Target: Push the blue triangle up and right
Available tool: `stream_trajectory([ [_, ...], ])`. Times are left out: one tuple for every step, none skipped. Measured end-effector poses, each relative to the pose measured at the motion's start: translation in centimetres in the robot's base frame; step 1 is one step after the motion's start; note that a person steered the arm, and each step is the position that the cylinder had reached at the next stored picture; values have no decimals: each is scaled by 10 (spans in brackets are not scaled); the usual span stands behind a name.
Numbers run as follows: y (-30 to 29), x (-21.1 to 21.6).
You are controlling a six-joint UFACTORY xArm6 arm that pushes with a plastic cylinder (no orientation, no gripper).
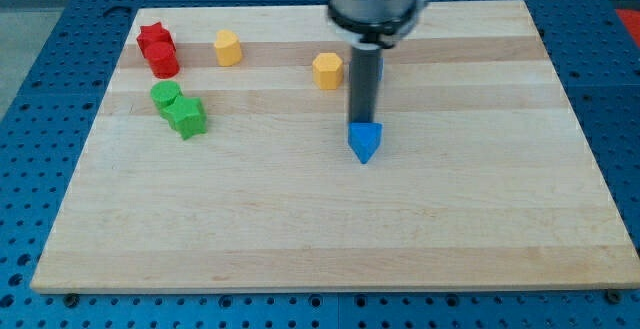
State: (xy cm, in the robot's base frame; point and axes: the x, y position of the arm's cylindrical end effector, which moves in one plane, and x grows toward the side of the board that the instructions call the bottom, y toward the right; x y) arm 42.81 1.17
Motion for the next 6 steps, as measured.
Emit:
stream_trajectory([
  [-30,18],
  [-21,43],
  [15,46],
  [50,21],
  [63,-13],
  [67,-13],
])
